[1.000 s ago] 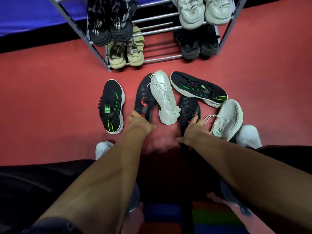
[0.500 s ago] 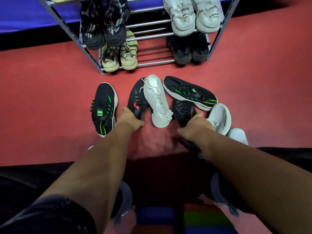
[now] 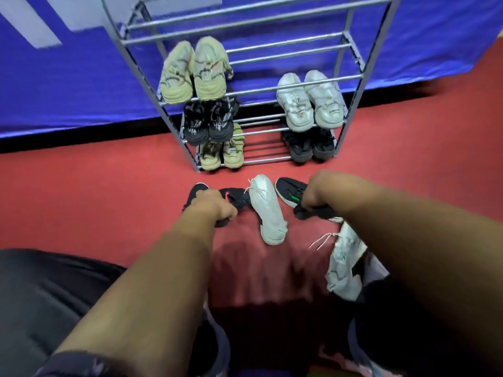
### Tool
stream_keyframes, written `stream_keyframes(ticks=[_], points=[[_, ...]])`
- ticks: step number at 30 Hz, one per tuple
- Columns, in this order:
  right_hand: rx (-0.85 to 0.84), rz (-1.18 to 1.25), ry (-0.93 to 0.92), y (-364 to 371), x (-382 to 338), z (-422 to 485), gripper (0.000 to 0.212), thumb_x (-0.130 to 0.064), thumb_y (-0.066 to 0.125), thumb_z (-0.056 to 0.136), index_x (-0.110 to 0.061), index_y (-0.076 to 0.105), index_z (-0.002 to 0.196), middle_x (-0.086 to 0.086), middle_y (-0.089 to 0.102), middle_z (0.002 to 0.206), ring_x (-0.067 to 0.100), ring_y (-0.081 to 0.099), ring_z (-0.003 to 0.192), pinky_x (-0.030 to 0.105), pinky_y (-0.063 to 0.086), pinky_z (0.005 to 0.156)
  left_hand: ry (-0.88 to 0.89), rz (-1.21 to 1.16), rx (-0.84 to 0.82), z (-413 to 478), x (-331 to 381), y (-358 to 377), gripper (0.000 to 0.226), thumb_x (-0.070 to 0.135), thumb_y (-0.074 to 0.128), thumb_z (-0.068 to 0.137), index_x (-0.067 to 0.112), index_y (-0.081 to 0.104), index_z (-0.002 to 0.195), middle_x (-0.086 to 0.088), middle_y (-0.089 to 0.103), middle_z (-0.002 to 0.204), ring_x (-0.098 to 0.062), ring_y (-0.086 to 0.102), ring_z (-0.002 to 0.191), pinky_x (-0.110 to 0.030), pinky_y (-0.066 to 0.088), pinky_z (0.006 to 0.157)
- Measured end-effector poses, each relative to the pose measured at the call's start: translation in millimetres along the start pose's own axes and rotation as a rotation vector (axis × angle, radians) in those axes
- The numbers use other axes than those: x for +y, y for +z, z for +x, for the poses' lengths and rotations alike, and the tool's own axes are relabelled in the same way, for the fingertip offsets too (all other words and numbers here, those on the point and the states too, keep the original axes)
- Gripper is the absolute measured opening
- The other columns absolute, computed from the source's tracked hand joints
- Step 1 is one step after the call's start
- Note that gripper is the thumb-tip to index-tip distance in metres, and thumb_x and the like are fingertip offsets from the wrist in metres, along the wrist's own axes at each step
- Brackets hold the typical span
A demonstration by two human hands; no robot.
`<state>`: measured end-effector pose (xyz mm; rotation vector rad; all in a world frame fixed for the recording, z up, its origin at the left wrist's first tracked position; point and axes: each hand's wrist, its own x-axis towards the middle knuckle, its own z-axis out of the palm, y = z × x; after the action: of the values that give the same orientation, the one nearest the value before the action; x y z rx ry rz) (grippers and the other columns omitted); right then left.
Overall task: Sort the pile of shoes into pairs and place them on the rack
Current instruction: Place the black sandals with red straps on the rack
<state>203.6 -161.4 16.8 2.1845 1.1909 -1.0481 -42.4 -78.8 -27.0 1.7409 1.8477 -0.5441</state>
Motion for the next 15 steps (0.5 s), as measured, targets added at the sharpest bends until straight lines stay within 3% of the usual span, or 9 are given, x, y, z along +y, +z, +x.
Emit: stream_keyframes(ticks=[2, 4, 6, 9, 12, 15], points=[[-0.092, -0.043, -0.011, -36.4, 3.6, -23.6, 0.014, -0.020, 0.061, 0.094, -0.011, 0.068, 0.085, 0.009, 0.064, 0.076, 0.024, 0.060, 0.064, 0.030, 0.049, 0.061, 0.036, 0.020, -0.014, -20.5, 1.3, -34.2, 0.029, 0.032, 0.079, 0.052, 0.012, 0.076, 0.074, -0.006, 0.072, 0.073, -0.021, 0.068, 0.062, -0.026, 0.056, 0.058], [-0.150, 0.051, -0.030, -66.9, 10.7, -46.0, 0.008, -0.013, 0.060, 0.094, -0.007, 0.066, 0.096, 0.011, 0.062, 0.084, 0.025, 0.061, 0.076, 0.029, 0.053, 0.057, 0.110, 0.026, -0.008, -37.4, 2.1, -68.3, 0.032, 0.032, 0.078, 0.052, 0.010, 0.079, 0.075, -0.006, 0.074, 0.071, -0.022, 0.070, 0.059, -0.030, 0.059, 0.057], [0.015, 0.064, -0.147, -99.5, 17.7, -74.9, 0.008, -0.011, 0.072, 0.091, -0.010, 0.065, 0.089, 0.008, 0.061, 0.083, 0.026, 0.059, 0.080, 0.028, 0.048, 0.056, 0.180, 0.030, 0.001, -52.6, 3.4, -103.5, 0.033, 0.034, 0.081, 0.054, 0.009, 0.079, 0.076, -0.005, 0.075, 0.071, -0.023, 0.069, 0.061, -0.032, 0.060, 0.062], [0.295, 0.041, -0.206, -141.0, 21.7, -112.3, 0.024, -0.028, 0.087, 0.076, -0.014, 0.068, 0.082, 0.009, 0.069, 0.087, 0.029, 0.066, 0.082, 0.028, 0.048, 0.061, 0.254, 0.032, 0.011, -77.4, 9.9, -157.8, 0.033, 0.038, 0.086, 0.058, 0.009, 0.078, 0.072, -0.004, 0.074, 0.066, -0.027, 0.071, 0.065, -0.032, 0.057, 0.060], [0.469, 0.098, -0.200, -165.5, 23.3, -127.7, 0.030, -0.040, 0.086, 0.068, -0.014, 0.071, 0.076, 0.006, 0.070, 0.080, 0.027, 0.068, 0.072, 0.028, 0.048, 0.058, 0.323, -0.026, 0.039, -88.9, 17.4, -199.5, 0.061, 0.049, 0.083, 0.043, 0.008, 0.080, 0.089, -0.012, 0.081, 0.093, -0.033, 0.077, 0.089, -0.037, 0.058, 0.070], [0.613, 0.245, -0.212, -173.9, 33.6, -132.6, 0.032, -0.041, 0.081, 0.073, -0.013, 0.066, 0.076, 0.007, 0.065, 0.077, 0.023, 0.061, 0.067, 0.030, 0.047, 0.059, 0.378, -0.119, 0.095, -94.9, 29.0, -224.2, 0.066, 0.050, 0.083, 0.045, 0.006, 0.078, 0.093, -0.017, 0.080, 0.098, -0.031, 0.072, 0.077, -0.036, 0.056, 0.067]])
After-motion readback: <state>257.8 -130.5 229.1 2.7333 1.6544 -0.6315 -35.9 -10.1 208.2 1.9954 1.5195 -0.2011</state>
